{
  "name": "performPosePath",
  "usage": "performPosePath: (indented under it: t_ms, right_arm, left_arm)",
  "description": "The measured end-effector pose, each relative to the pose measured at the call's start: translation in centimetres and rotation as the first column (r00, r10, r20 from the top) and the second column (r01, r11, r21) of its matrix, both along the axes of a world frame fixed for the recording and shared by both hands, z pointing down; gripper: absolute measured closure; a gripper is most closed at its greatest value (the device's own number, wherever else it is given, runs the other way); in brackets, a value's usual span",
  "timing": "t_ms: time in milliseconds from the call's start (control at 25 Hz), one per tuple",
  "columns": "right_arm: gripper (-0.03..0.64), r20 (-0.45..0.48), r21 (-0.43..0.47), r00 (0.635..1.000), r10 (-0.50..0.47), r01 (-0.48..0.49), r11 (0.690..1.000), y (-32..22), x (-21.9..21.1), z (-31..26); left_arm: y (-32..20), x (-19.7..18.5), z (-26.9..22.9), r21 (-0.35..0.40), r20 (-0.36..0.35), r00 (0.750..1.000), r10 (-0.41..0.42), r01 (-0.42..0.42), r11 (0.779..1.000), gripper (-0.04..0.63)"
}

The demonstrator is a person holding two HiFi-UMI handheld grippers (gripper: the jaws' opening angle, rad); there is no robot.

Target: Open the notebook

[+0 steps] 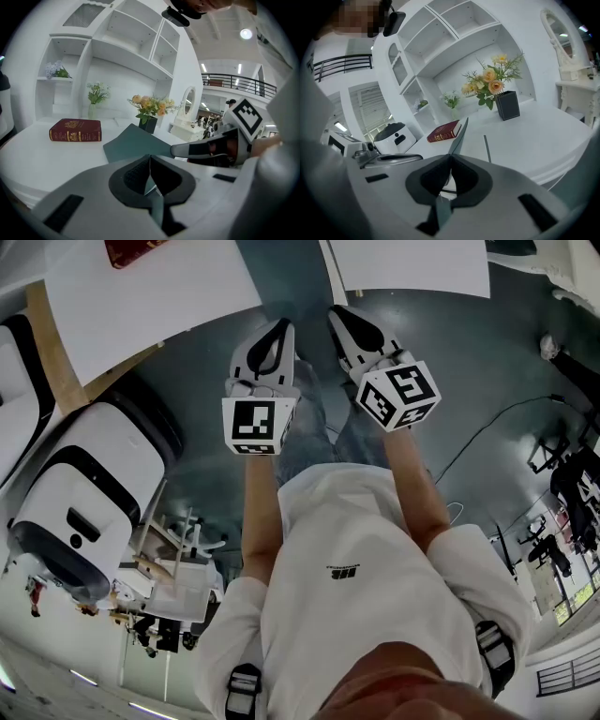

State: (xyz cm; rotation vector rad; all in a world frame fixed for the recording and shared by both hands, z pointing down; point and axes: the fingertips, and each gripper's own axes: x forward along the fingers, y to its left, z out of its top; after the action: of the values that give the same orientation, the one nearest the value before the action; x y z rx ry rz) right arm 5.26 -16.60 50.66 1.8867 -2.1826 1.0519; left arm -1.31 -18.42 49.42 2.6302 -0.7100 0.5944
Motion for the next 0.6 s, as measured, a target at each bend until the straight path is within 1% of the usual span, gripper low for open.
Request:
performPosePath:
  t_ms: [400, 600]
  right_arm:
    - [0.612, -0.011, 0.043, 0.999, -0.039, 0.04, 0.998, -1.2, -1.7, -1.9]
    - [0.612, -0.034, 0.074, 0.996, -0.083, 0.086, 0.994, -1.6, -2.9, -3.1]
  left_arm:
    - [-0.5, -1.3, -0.6, 0.007, -0.006, 1.0, -0.027, 0.027, 1.0, 0.595]
    - [-0.8, -2.0, -1.0, 0.018, -0.009, 0.999, -0.048, 0.048, 0.999, 0.595]
